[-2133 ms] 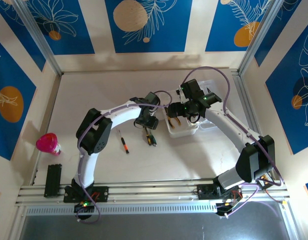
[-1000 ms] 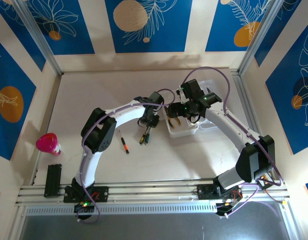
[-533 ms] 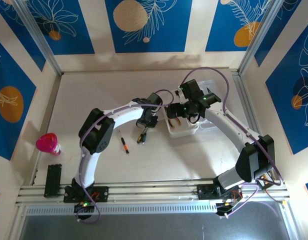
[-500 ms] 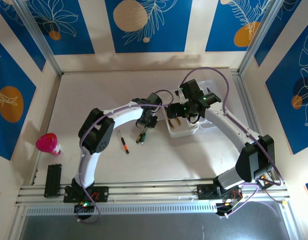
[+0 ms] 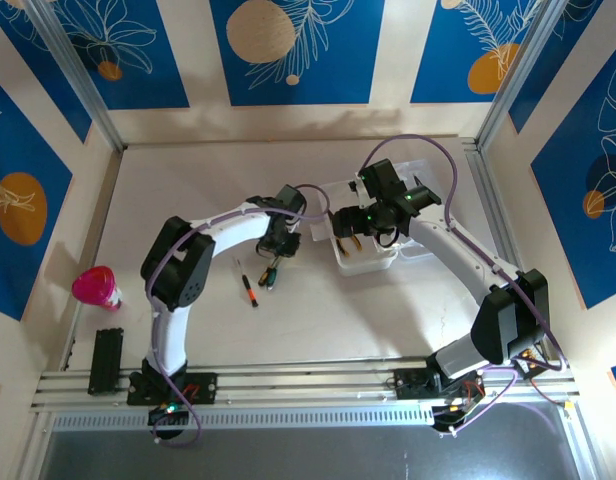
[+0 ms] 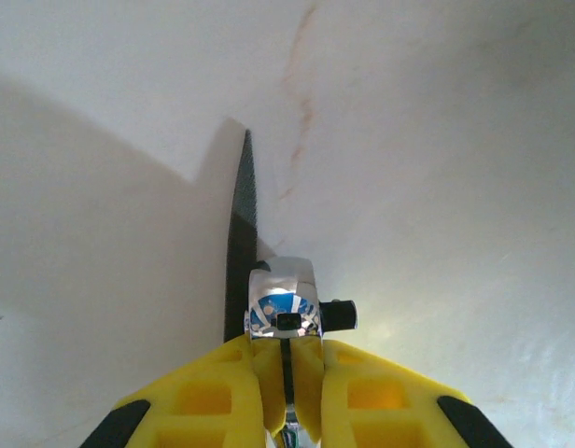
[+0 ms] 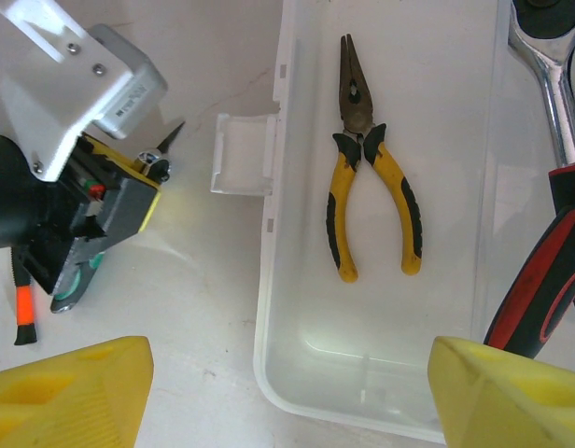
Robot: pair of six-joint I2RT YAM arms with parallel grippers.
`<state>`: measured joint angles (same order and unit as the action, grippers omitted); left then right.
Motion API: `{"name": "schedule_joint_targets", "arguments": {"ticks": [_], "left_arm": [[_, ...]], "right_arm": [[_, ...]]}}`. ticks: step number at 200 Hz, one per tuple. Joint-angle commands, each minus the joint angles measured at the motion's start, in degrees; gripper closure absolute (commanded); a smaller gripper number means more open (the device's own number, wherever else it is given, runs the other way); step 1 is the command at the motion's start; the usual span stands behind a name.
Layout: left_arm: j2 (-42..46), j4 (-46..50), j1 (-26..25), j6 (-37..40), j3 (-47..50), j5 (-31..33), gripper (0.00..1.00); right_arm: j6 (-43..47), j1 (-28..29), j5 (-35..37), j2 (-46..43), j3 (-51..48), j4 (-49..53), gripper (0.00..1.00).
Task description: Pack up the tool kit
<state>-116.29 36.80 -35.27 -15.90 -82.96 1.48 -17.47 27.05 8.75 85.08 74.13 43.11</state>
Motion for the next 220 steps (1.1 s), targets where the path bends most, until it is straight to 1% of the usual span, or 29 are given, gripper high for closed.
{"name": "schedule_joint_targets", "arguments": {"ticks": [1, 37, 71, 91, 106, 120, 136, 155, 173, 189, 206, 220], "left_arm": [[4.4, 0.8, 1.6, 1.5, 1.3, -4.2, 1.0], [7.7, -0.6, 3.0, 1.6, 2.4, -8.4, 1.0], [9.3, -1.2, 3.6, 1.2, 2.9, -10.4, 1.0], [10.5, -2.7, 4.4, 0.2, 3.5, -12.9, 1.0], [12.0, -4.3, 4.8, -1.2, 3.8, -15.7, 1.0], [13.4, -6.4, 5.1, -2.8, 3.8, -19.0, 1.0], [15.4, -9.9, 5.1, -5.3, 3.8, -22.8, 1.0], [17.2, -14.7, 5.2, -8.7, 3.9, -26.4, 1.0], [18.6, -18.8, 5.2, -11.7, 4.1, -28.5, 1.0], [19.7, -21.2, 5.2, -13.2, 4.3, -28.8, 1.0], [21.0, -22.5, 5.5, -14.0, 4.5, -28.3, 1.0], [22.0, -23.5, 6.0, -14.7, 5.0, -28.2, 1.0]], "right_arm": [[0.3, 0.4, -0.8, 0.4, 1.9, 0.6, 0.22], [0.2, 0.4, -1.6, 0.4, 1.9, 0.1, 0.22], [0.1, 0.5, -2.0, 0.4, 1.8, -0.1, 0.22], [-0.2, 0.6, -3.0, 0.3, 1.7, -0.5, 0.22], [-0.3, 0.6, -5.9, -0.1, 1.1, -1.9, 0.21], [-0.9, 0.6, -11.0, -0.7, 0.0, -4.7, 0.18], [-2.1, 0.9, -17.4, -1.4, -1.8, -9.4, 0.14], [-3.5, 2.1, -22.2, -1.4, -3.2, -14.6, 0.07], [-4.0, 3.9, -23.2, -0.5, -3.2, -17.2, 0.03], [-4.7, 5.1, -23.4, 0.6, -2.9, -18.6, 0.03], [-5.6, 6.0, -23.2, 1.3, -3.1, -19.9, 0.03], [-6.1, 6.2, -22.7, 1.5, -3.6, -20.9, 0.07]]}}
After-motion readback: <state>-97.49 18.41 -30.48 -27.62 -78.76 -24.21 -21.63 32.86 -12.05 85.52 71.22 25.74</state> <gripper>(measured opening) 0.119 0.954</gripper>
